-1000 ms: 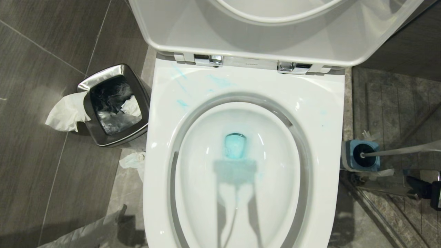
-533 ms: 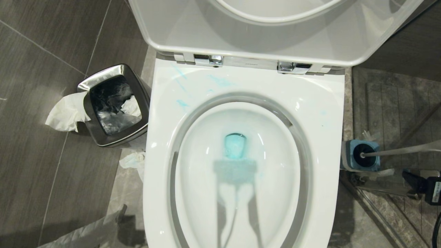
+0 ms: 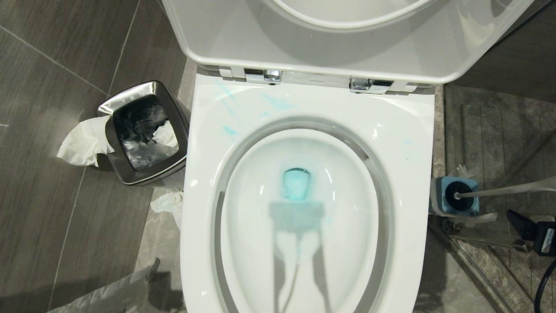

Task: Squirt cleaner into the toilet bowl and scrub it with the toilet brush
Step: Scrub the toilet bowl

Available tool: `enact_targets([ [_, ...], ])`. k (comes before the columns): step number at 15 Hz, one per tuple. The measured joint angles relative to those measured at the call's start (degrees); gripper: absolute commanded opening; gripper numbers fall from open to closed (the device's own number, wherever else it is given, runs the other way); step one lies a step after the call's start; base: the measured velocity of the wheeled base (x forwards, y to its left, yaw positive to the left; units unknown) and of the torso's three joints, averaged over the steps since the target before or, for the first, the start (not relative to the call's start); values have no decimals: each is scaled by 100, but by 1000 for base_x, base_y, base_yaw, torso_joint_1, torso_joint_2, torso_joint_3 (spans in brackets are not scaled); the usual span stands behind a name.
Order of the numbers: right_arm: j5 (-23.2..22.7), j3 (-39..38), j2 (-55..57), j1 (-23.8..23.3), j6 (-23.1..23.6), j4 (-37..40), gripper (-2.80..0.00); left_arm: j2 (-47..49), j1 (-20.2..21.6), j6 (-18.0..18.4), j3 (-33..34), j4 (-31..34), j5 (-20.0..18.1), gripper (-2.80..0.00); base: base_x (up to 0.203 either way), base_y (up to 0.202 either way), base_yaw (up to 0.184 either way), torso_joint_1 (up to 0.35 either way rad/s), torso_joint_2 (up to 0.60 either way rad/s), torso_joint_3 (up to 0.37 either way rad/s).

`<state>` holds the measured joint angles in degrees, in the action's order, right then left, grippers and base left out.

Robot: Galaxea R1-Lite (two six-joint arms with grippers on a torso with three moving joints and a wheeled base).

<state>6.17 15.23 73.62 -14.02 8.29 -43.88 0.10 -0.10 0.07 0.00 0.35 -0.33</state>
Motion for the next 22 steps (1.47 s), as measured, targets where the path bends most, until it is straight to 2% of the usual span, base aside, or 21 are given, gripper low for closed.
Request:
enact_targets([
  [3,-12,-22,217,-51,-128,-196,0,0,0,2,0,-2,0,-280,0,0,0,0,0,0],
  [8,-22,99,903,-99,-255,-1088,0,0,0,2,0,-3,-1,-280,0,0,0,0,0,0],
  [13,-156,491,1291,-116,-427,-1081,0,0,0,2,0,-1,0,-280,0,0,0,0,0,0],
  [22,-389,971,1534,-110,-317,-1080,0,0,0,2,0,-2,-2,-280,0,0,0,0,0,0],
])
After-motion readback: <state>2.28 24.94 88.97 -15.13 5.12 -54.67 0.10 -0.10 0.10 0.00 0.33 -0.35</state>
